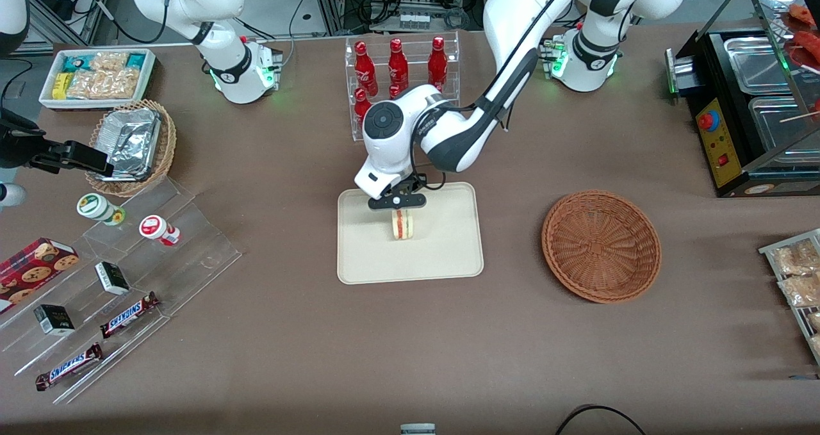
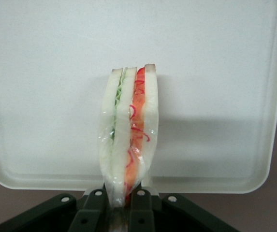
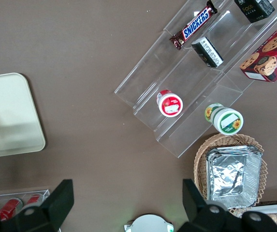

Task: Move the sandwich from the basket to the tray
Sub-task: 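Lower the sandwich onto the tray and open the left gripper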

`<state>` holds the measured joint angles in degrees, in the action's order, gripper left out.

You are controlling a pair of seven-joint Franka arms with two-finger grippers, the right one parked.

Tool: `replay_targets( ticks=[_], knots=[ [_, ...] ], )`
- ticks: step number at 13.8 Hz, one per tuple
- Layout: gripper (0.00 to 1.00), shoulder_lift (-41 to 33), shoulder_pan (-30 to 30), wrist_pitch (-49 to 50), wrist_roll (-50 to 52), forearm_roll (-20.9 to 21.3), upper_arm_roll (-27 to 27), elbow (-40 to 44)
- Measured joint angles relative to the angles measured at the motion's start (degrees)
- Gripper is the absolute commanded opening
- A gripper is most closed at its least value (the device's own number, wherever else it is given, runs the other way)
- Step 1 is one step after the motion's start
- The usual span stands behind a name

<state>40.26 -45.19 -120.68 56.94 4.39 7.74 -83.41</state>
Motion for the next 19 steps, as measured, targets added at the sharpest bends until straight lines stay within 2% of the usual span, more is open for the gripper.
replay_targets(
  ticks=[5, 6, 7, 8, 14, 16, 19],
  knots=[
    [0.0, 1.7, 0.0, -0.2, 0.0, 0.1, 0.0, 0.1],
    [0.31, 1.9, 0.0, -0.2, 0.0, 0.2, -0.1, 0.1],
    [0.75, 2.1, 0.0, -0.2, -0.1, 0.3, -0.2, 0.2],
    [0.98, 2.2, 0.0, -0.3, -0.1, 0.6, -0.3, 0.3],
    [0.99, 1.7, 0.1, -0.9, 0.0, 0.6, -0.6, 2.4],
    [0.99, -0.5, 0.6, 0.2, 0.3, 0.6, -0.8, 3.4],
    [0.99, -6.7, 2.5, 7.6, 0.7, 0.6, -1.0, 3.7]
  ],
)
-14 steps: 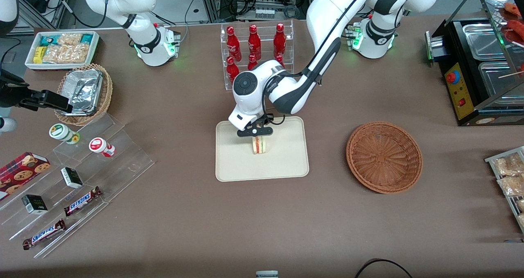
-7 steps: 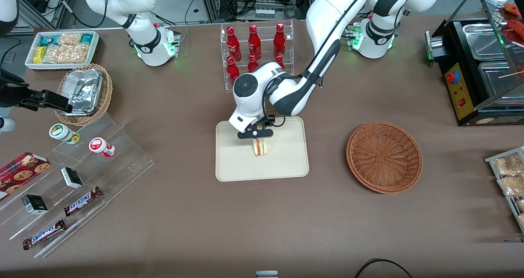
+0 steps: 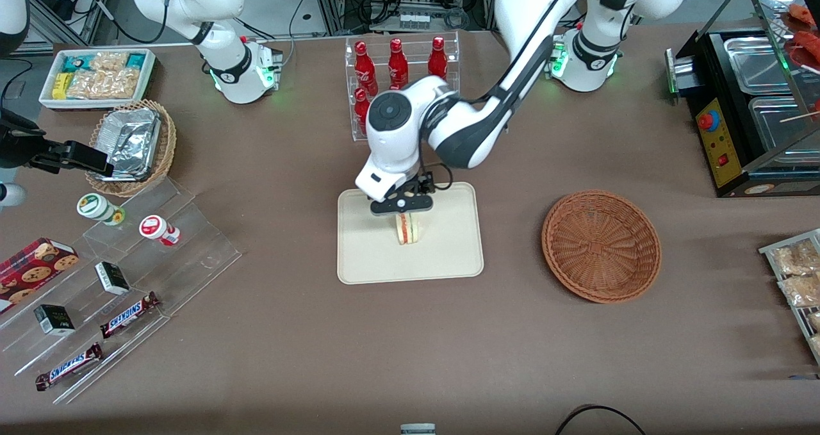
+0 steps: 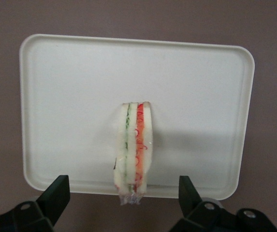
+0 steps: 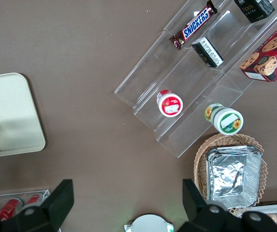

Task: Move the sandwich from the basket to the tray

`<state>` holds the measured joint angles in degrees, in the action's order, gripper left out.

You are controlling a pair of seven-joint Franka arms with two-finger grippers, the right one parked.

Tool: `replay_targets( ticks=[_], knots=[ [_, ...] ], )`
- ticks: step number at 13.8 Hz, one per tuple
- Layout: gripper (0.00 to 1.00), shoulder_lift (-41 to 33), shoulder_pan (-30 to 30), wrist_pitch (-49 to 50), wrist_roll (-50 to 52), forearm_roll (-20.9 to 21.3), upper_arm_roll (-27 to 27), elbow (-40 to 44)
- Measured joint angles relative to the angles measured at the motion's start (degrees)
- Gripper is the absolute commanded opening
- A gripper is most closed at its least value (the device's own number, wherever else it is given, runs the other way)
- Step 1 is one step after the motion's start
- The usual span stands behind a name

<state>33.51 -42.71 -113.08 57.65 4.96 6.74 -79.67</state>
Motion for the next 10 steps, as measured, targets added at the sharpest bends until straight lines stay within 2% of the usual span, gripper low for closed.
replay_targets(
  ticks=[4, 10],
  knots=[
    [0.99, -9.6, 4.1, 10.4, -1.4, 0.0, -0.2, -0.9],
    [0.99, -23.5, 14.9, 23.8, -17.5, -1.9, -0.5, -3.8]
  ],
)
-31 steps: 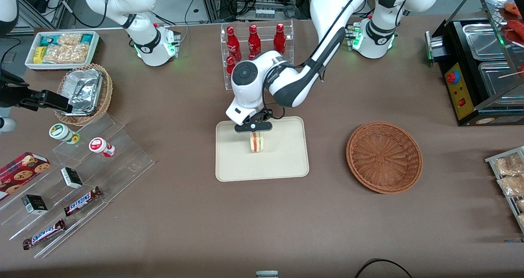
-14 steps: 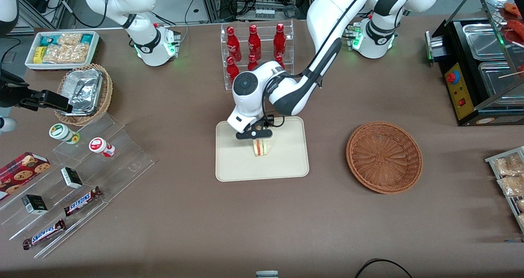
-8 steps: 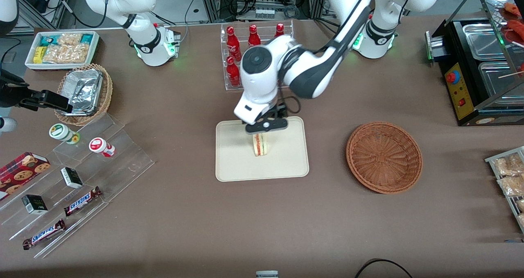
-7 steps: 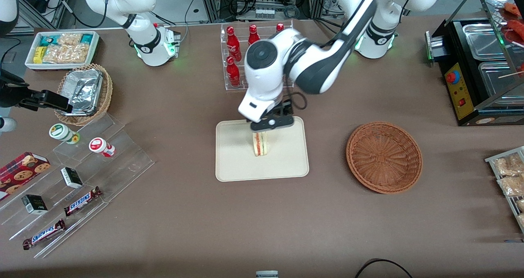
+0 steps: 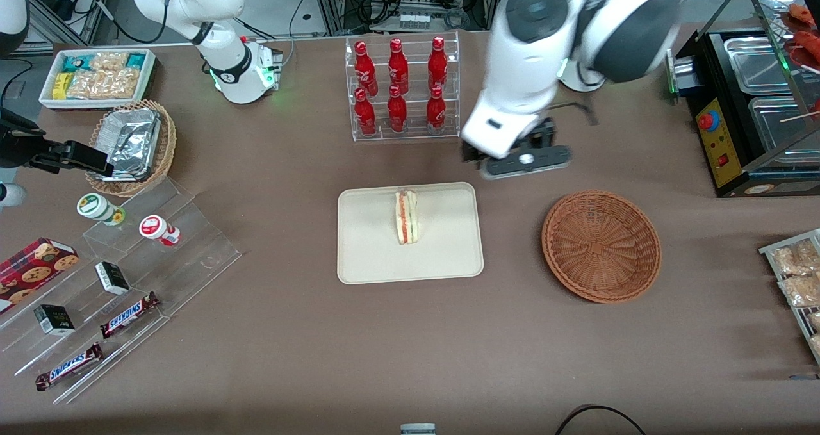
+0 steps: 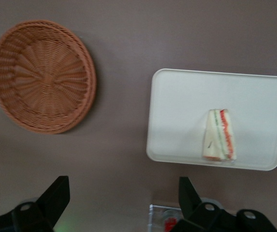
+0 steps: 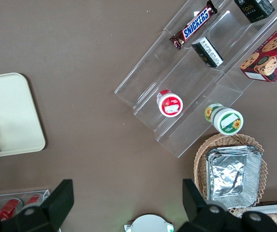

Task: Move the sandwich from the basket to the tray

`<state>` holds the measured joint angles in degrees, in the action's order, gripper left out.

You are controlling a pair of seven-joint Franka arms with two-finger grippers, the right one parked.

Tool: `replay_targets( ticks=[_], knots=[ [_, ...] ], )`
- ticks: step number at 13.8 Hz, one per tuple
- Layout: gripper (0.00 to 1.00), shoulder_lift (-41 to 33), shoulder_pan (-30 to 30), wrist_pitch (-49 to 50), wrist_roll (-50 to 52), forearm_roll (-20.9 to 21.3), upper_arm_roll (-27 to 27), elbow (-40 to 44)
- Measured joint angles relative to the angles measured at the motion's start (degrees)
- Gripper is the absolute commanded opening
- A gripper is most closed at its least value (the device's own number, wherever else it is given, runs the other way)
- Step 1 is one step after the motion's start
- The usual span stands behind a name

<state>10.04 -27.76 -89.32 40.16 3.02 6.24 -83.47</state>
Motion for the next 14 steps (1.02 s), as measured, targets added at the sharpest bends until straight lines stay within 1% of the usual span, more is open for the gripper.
replay_targets(
  ticks=[6, 11, 12, 14],
  knots=[
    [0.99, -8.2, 13.4, 9.5, -21.4, -1.7, -0.3, -0.5],
    [0.99, -10.7, 24.2, 10.4, -34.5, -1.9, -0.4, -1.5],
    [0.99, -10.7, 25.9, 10.3, -36.5, -1.9, -0.5, -1.7],
    [0.99, -10.5, 27.1, 9.9, -38.3, -1.9, -2.0, -1.7]
  ],
)
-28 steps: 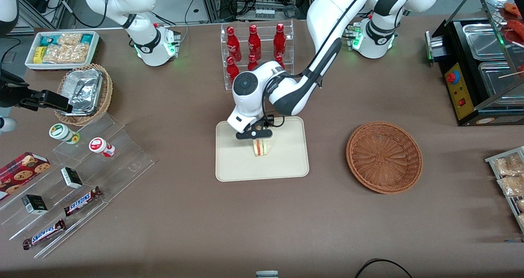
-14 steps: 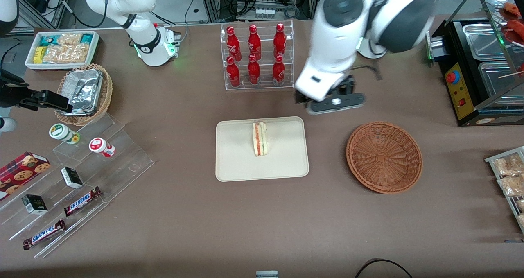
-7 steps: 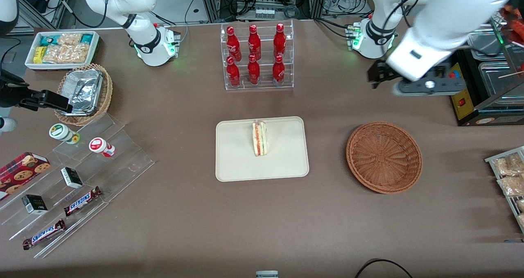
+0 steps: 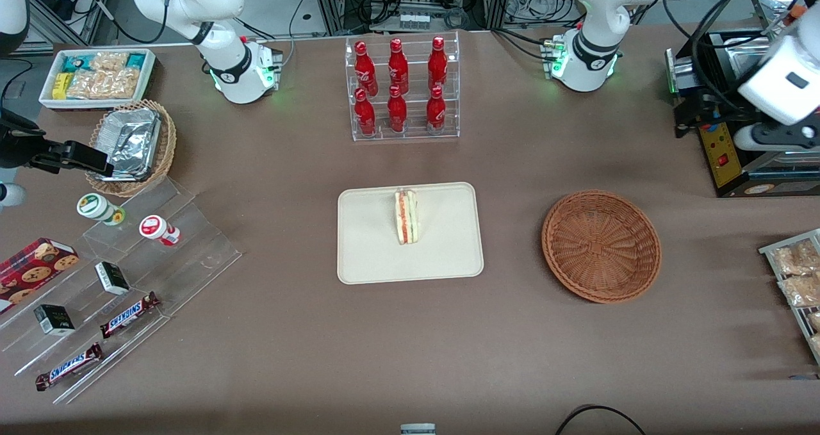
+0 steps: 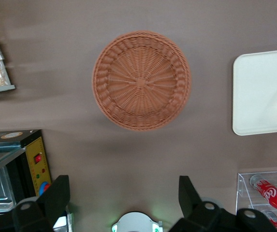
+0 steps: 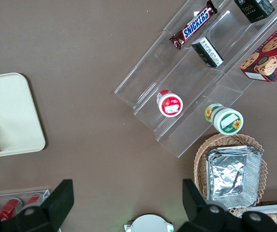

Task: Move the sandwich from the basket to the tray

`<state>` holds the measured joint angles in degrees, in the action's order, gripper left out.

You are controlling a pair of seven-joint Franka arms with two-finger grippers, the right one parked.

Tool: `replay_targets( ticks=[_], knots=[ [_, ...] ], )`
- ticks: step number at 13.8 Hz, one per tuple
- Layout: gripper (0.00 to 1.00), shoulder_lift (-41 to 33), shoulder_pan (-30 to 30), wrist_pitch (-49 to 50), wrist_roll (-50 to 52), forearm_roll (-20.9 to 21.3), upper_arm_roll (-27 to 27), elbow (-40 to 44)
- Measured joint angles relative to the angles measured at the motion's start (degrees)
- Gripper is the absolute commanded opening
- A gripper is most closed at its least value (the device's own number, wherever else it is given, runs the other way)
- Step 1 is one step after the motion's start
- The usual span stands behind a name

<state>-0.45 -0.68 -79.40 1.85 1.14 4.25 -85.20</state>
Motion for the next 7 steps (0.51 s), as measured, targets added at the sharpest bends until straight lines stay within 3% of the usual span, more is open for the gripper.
replay_targets(
  ticks=[7],
  knots=[
    [0.99, 1.4, -0.1, -4.0, -1.3, -0.1, -0.9, 1.6]
  ],
)
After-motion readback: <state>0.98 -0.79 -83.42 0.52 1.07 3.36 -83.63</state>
